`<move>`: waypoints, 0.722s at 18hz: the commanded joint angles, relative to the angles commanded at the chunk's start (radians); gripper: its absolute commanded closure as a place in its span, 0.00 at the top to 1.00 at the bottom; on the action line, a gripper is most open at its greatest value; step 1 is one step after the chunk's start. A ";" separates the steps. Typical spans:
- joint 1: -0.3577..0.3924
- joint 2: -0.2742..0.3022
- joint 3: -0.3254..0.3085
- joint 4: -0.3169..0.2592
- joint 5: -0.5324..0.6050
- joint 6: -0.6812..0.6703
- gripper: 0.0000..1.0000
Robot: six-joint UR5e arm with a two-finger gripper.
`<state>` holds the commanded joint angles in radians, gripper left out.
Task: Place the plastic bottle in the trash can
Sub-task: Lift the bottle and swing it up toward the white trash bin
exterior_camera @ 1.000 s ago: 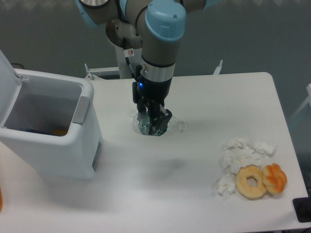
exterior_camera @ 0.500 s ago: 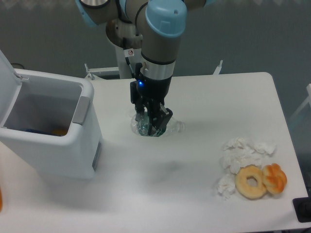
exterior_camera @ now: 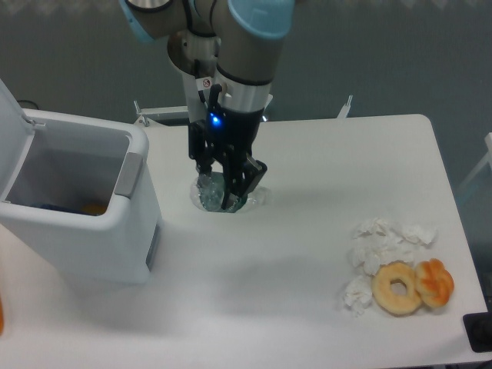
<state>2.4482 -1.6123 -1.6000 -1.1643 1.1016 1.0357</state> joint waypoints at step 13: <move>0.006 0.112 -0.009 0.034 -0.247 -0.187 0.60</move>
<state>2.4544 -1.5003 -1.6091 -1.1305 0.8546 0.8483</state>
